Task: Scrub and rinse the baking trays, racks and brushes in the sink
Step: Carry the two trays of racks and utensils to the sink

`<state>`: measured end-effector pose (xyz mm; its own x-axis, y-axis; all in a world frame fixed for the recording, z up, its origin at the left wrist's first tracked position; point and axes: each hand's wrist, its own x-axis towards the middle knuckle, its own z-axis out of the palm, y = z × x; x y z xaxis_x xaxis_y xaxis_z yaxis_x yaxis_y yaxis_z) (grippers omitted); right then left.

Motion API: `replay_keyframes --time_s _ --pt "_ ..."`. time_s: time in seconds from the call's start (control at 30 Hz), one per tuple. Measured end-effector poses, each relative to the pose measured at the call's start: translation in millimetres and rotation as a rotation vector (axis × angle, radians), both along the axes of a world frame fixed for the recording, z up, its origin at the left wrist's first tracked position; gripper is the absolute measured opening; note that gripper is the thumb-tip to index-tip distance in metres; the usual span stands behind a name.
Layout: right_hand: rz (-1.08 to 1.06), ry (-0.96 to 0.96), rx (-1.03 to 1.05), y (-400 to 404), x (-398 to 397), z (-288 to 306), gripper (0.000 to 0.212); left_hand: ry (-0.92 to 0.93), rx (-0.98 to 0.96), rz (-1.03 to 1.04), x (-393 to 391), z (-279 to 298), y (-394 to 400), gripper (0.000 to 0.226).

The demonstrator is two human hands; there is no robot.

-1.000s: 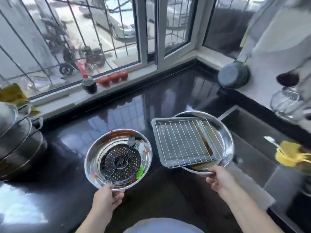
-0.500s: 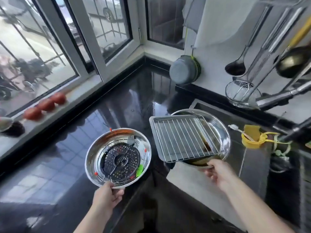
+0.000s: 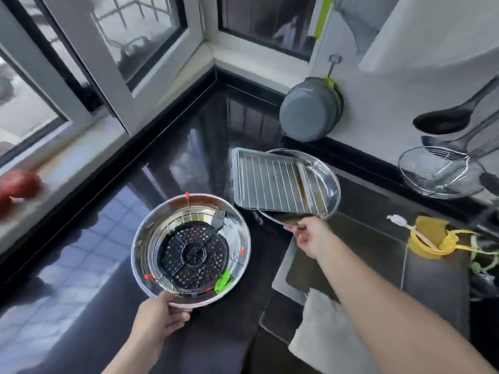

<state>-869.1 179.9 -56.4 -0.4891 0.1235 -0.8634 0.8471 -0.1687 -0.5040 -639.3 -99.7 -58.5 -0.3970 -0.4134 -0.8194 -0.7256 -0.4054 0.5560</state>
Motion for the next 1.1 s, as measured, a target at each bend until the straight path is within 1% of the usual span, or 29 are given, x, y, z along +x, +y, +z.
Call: replay_keyframes --time_s 0.07,0.17,0.3,0.33,0.4,0.47,0.53,0.67,0.8,0.93,1.1 --pt "-0.008 0.003 -0.006 -12 -16 -10 0.016 -0.008 0.010 -0.029 -8 2 -2 0.025" --pt "-0.031 0.008 -0.037 -23 -35 -20 0.017 -0.012 0.024 -0.051 -13 3 -4 0.024" --pt "-0.077 -0.005 -0.197 -31 -45 -16 0.020 -0.031 0.028 -0.091 -13 2 -5 0.026" --pt "-0.073 -0.001 -0.222 -31 -45 -13 0.022 -0.035 0.031 -0.102 -12 3 -5 0.027" --pt "0.005 0.023 -0.245 -27 -36 -2 0.023 -0.042 0.039 -0.122 -10 4 -4 0.027" --pt "0.119 0.065 -0.188 -22 -20 6 0.020 -0.050 0.051 -0.132 -8 2 -4 0.028" --pt "0.171 0.105 -0.081 -7 1 10 0.023 -0.051 0.074 -0.146 -7 0 2 0.028" --pt "0.118 0.117 0.013 38 39 17 0.028 -0.052 0.126 -0.161 -11 -6 22 0.028" --pt "0.055 0.136 0.070 76 60 33 0.025 -0.050 0.189 -0.165 -21 -5 48 0.025" --pt "0.021 0.130 0.117 100 75 37 0.023 -0.043 0.256 -0.211 -33 -5 70 0.026" --pt "-0.017 0.119 0.111 118 93 42 0.018 -0.055 0.282 -0.221 -37 -9 84 0.030"
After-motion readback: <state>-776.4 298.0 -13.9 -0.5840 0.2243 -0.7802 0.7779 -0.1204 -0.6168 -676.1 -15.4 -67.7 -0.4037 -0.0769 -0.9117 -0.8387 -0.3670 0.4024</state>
